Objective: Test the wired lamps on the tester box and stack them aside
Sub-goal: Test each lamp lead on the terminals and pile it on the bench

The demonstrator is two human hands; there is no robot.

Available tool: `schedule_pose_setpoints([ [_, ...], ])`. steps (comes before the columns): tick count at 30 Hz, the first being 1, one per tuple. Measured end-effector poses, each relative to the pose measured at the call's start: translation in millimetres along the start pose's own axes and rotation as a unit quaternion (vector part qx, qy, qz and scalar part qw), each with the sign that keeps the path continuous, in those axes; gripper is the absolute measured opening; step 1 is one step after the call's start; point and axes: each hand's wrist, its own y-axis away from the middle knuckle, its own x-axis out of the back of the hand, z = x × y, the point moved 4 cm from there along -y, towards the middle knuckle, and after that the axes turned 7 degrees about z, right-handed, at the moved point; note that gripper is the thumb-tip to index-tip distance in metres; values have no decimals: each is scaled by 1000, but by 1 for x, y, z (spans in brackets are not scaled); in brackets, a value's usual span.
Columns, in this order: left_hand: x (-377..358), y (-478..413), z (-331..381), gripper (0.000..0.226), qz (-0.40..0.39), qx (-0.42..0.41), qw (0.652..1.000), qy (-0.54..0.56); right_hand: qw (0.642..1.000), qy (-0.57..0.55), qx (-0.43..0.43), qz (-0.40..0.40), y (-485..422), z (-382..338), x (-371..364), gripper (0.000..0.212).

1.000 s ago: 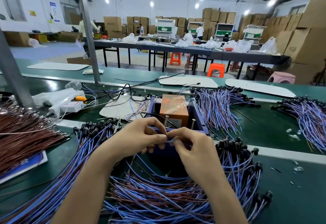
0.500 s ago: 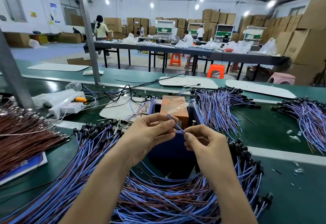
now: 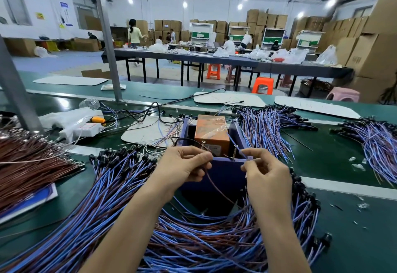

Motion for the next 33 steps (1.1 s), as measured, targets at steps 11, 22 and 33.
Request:
schedule_pose_setpoints([
  [11,7,-10,-17,16,53,8,995,-87,985,163,40,46,-3,7,3,13],
  [22,10,-13,-19,18,47,10,996,-76,981,176,42,76,-5,10,4,11],
  [33,10,-12,-18,17,42,17,996,-83,979,181,53,79,-5,10,5,11],
])
